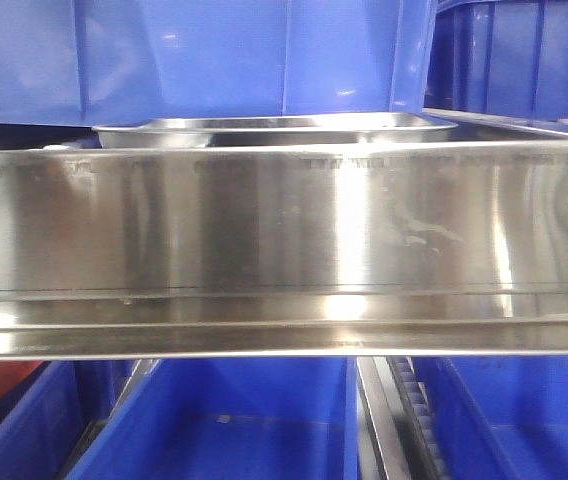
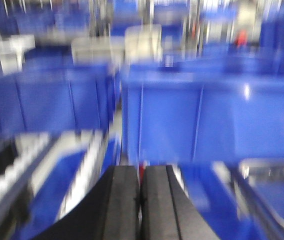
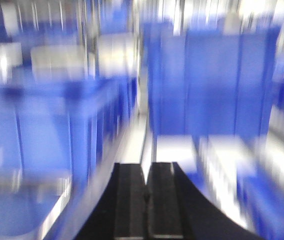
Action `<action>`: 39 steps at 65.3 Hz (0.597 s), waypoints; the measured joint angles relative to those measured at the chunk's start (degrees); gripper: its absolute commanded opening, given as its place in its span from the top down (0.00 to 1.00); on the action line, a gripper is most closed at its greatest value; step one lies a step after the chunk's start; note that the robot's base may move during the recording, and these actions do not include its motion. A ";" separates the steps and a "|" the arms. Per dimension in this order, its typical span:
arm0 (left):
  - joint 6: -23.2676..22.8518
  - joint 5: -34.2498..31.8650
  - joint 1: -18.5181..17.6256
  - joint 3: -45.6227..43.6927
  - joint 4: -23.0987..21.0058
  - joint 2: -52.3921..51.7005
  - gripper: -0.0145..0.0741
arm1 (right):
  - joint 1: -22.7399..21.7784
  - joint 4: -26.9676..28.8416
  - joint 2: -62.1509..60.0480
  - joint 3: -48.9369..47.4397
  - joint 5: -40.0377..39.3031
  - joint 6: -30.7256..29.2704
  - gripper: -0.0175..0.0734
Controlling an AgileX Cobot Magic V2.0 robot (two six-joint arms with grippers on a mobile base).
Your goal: Stack silver trays without gaps
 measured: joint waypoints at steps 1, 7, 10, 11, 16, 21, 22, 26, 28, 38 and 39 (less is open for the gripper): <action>0.00 0.57 0.00 -0.47 0.04 0.82 0.83 | 0.00 0.00 0.94 -0.69 1.77 0.00 0.89; 0.00 1.93 0.00 -2.44 0.14 5.29 0.83 | 0.00 0.00 6.73 -4.69 8.21 0.00 0.89; 0.00 1.34 0.00 -2.67 0.14 6.86 0.83 | 0.00 0.00 8.97 -6.21 11.06 0.00 0.89; 0.00 1.14 0.00 -2.82 0.14 7.30 0.83 | 0.00 0.00 9.99 -6.56 11.62 0.00 0.89; 0.00 -0.69 0.00 -2.94 0.14 9.36 0.83 | 0.00 0.00 12.84 -7.66 13.09 0.00 0.89; 0.00 -2.50 0.00 -2.94 0.14 10.56 0.83 | 0.00 0.00 15.25 -8.31 13.21 0.00 0.89; 0.00 -2.77 0.00 -2.94 0.14 10.85 0.83 | 0.00 0.00 15.42 -8.31 13.21 0.00 0.89; 0.00 -4.33 0.00 -2.94 -0.02 11.55 0.83 | 0.00 0.00 16.72 -8.31 12.43 0.00 0.89; 0.00 -5.20 0.00 -2.94 -0.02 11.87 0.83 | 0.00 0.00 17.40 -8.31 11.48 0.00 0.89; 0.00 -9.14 0.00 -3.52 -1.74 15.57 0.83 | 0.00 0.17 21.57 -9.43 7.99 0.00 0.89; 0.00 -9.14 0.00 -3.70 -2.23 16.07 0.84 | 0.00 0.17 22.18 -9.61 8.27 0.00 0.89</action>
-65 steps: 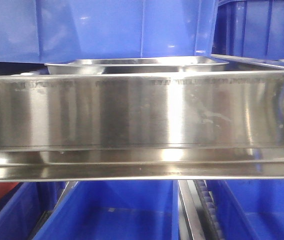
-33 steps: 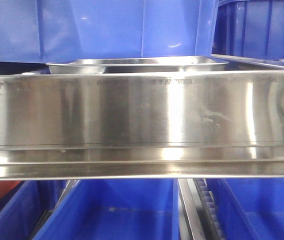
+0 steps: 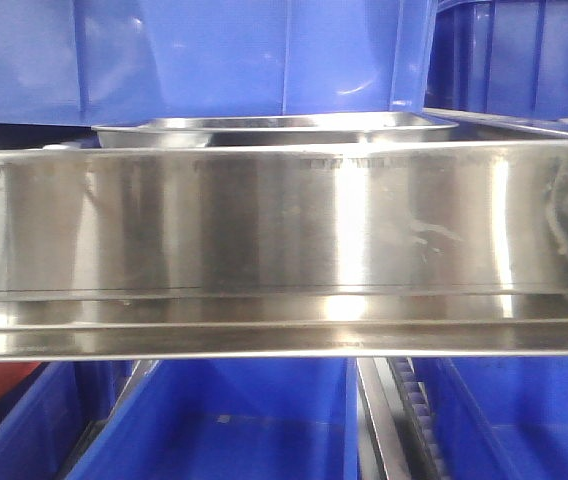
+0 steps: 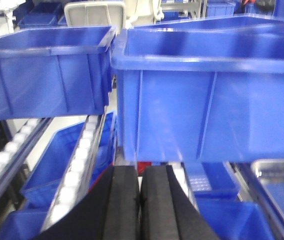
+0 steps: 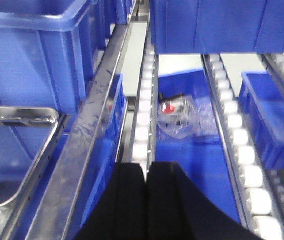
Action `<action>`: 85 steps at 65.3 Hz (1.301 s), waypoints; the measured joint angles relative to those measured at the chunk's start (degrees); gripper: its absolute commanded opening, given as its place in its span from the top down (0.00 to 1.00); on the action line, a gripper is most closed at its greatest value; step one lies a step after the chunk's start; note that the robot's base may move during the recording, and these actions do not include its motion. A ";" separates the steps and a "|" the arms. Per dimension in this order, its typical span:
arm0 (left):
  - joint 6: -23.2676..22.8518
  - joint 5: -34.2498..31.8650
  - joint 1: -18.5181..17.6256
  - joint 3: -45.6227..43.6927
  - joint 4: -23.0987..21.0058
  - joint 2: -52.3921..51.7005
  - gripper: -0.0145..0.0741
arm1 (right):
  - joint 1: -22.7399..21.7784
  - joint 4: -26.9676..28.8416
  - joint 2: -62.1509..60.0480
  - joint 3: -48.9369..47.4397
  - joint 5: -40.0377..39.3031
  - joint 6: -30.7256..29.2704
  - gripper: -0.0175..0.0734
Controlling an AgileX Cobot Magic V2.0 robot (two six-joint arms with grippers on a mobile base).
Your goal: Stack silver trays without gaps
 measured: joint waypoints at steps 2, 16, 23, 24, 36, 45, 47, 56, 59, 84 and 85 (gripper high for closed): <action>0.00 1.00 0.00 -0.61 -1.07 1.43 0.85 | 0.00 0.16 1.33 -0.39 0.88 0.00 0.89; -0.37 9.99 0.00 -7.08 -4.09 12.89 0.85 | 0.00 0.39 12.41 -3.95 4.75 2.56 0.87; -3.41 12.94 0.00 -10.77 -4.09 18.49 0.85 | 1.25 -0.67 16.63 -6.58 4.75 6.32 0.87; -3.65 13.07 0.00 -11.26 -4.09 18.85 0.85 | 1.62 -1.06 17.18 -7.13 4.75 7.07 0.87; -11.54 16.83 -5.25 -18.12 1.38 27.39 0.85 | 9.48 -11.72 25.06 -11.80 5.63 18.75 0.87; -18.36 22.40 -11.84 -24.51 6.89 34.13 0.85 | 16.62 -15.10 31.34 -17.81 9.17 25.17 0.87; -19.33 23.55 -12.88 -26.10 7.19 35.47 0.85 | 18.03 -15.36 33.05 -19.78 10.72 26.40 0.87; -21.71 28.10 -17.09 -31.94 6.54 41.47 0.85 | 21.92 -15.47 40.06 -27.41 16.88 29.83 0.87; -22.13 28.78 -18.37 -33.55 6.23 43.13 0.85 | 22.97 -15.58 42.64 -30.09 18.91 30.56 0.87; -23.93 30.97 -23.02 -41.11 5.53 51.91 0.85 | 26.56 -15.70 54.88 -40.69 26.66 31.71 0.87; -23.93 30.97 -23.02 -41.21 5.53 52.08 0.85 | 26.56 -15.70 55.05 -40.69 26.78 31.83 0.87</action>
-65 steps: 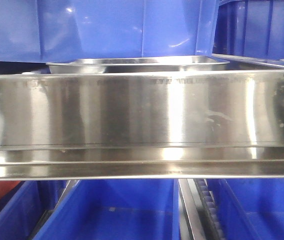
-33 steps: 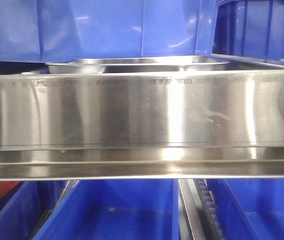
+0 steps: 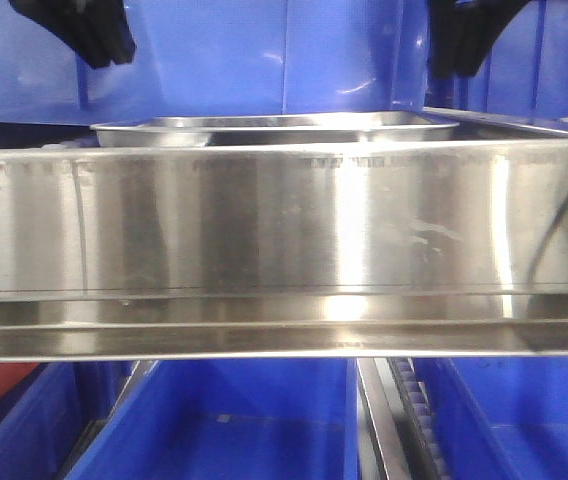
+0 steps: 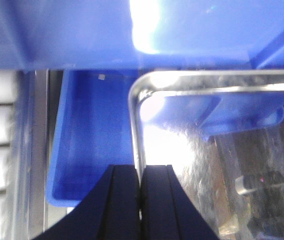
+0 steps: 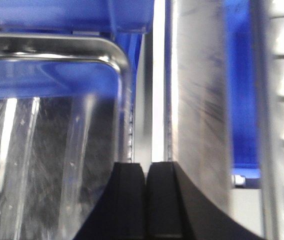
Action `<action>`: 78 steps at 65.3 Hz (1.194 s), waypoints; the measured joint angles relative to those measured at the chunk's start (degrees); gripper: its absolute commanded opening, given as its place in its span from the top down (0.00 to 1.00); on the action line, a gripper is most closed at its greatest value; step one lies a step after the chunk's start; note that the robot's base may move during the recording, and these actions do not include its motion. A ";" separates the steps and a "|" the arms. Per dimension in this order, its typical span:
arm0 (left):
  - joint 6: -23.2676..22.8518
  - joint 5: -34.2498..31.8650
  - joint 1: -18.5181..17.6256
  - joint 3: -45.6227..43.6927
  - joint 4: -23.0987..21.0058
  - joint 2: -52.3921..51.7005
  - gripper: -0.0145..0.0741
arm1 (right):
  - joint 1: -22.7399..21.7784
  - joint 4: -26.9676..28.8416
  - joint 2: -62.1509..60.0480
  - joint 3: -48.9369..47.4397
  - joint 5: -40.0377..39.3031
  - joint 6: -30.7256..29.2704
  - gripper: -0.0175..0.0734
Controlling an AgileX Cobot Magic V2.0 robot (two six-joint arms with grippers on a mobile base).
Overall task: Stack silver trays without gaps
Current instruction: 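Grasp the silver tray's side rims with left and right grippers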
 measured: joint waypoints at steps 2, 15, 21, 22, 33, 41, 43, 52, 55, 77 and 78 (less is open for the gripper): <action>0.00 0.12 0.00 -0.05 0.00 0.41 0.85 | 0.00 0.00 0.28 -0.10 0.12 0.00 0.85; -0.04 0.34 0.00 -0.14 0.00 1.00 0.73 | 0.00 0.00 1.10 -0.12 0.36 0.00 0.63; -0.14 0.34 0.00 -0.14 0.00 1.36 0.63 | 0.00 0.41 1.67 -0.12 0.36 0.00 0.63; -0.14 0.34 0.00 -0.14 0.00 1.48 0.62 | 0.00 0.52 1.92 -0.12 0.46 0.00 0.63; -0.14 1.32 0.00 -0.25 -0.29 3.34 0.56 | 0.00 2.52 3.25 -0.12 0.57 0.11 0.63; -0.14 1.70 0.00 -0.25 -0.66 4.45 0.56 | 0.00 3.31 3.59 -0.12 0.57 0.32 0.63; -0.14 1.70 0.00 -0.25 -0.66 4.54 0.56 | 0.00 3.27 3.70 -0.12 0.57 0.32 0.63; -0.14 1.80 0.00 -0.25 -0.66 4.54 0.56 | 0.00 3.34 3.68 -0.12 0.57 0.82 0.63; -0.14 1.73 0.00 -0.25 -0.66 4.57 0.56 | 0.00 3.34 3.68 -0.12 0.57 1.11 0.63; -0.14 2.51 0.12 -0.25 -1.12 5.78 0.56 | 0.00 3.34 4.84 -0.12 0.57 3.38 0.63; -0.14 2.60 0.12 -0.25 -1.22 5.91 0.56 | 0.00 3.34 4.84 -0.12 0.57 3.48 0.63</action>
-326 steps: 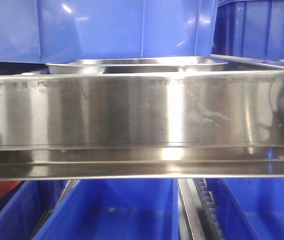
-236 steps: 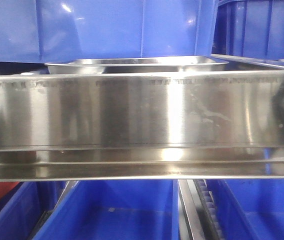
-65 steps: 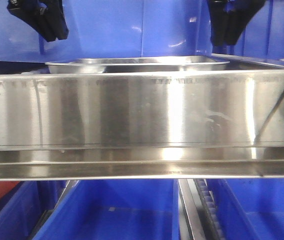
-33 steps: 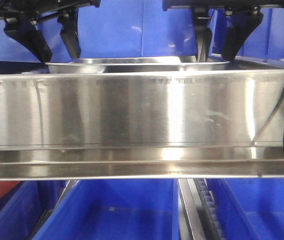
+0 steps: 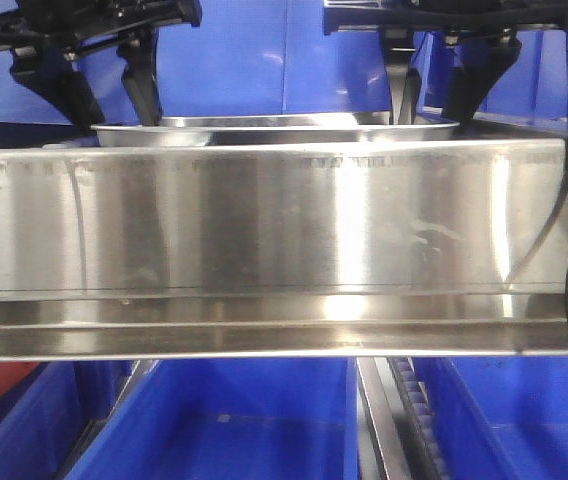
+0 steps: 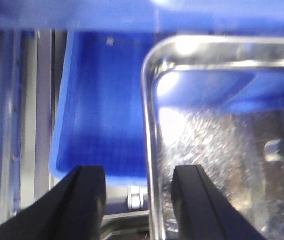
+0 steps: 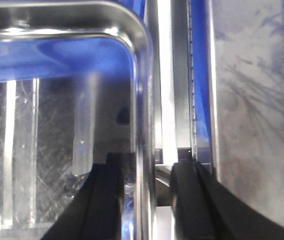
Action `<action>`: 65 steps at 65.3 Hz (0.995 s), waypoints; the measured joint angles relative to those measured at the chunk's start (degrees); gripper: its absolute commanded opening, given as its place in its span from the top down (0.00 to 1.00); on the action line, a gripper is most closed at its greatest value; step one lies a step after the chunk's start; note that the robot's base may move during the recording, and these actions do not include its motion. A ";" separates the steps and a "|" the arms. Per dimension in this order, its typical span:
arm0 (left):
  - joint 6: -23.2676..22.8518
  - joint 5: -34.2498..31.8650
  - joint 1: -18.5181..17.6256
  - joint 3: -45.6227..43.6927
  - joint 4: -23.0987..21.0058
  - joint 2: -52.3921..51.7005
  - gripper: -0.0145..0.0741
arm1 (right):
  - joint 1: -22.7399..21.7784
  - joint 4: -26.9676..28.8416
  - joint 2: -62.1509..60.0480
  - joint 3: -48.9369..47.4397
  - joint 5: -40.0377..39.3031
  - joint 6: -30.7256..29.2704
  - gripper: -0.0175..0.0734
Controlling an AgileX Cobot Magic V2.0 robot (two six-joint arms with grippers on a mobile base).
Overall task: Stack silver trays without gaps
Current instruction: 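Grasp the silver tray's side rims with left and right grippers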
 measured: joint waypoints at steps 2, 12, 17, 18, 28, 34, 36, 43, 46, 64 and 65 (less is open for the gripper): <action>0.00 0.11 0.00 0.00 -0.11 0.12 0.56 | 0.00 0.00 0.00 0.00 0.00 0.04 0.63; 0.00 0.86 0.00 0.00 -0.22 0.72 0.56 | 0.00 0.00 0.00 0.00 0.00 0.42 0.63; 0.00 1.41 0.00 0.00 -0.34 0.99 0.56 | 0.00 0.00 0.00 0.00 0.00 0.42 0.63; 0.00 1.43 0.00 0.00 -0.44 1.00 0.56 | 0.00 0.00 0.00 0.00 0.00 0.42 0.63; 0.00 1.62 0.00 0.00 -0.99 1.41 0.56 | 0.00 0.00 0.36 0.00 0.00 0.53 0.63; 0.00 1.62 0.00 0.00 -1.35 1.41 0.56 | 0.00 0.07 1.10 0.00 0.00 0.53 0.63; 0.00 1.62 0.00 0.00 -1.35 1.41 0.56 | 0.00 0.28 1.26 0.00 0.00 0.53 0.63; 0.00 1.62 0.00 0.00 -1.35 1.41 0.57 | 0.00 1.53 1.66 -0.10 -0.13 0.53 0.63; -0.04 1.62 0.00 0.00 -1.39 1.41 0.58 | 0.00 1.93 1.66 -0.10 -0.13 0.65 0.63; -0.04 1.40 0.00 0.00 -1.70 1.41 0.81 | 0.00 2.30 1.66 -0.10 -0.13 0.65 0.74; -0.04 1.40 0.00 0.00 -1.70 1.41 0.83 | 0.00 2.30 1.66 -0.10 -0.13 0.65 0.76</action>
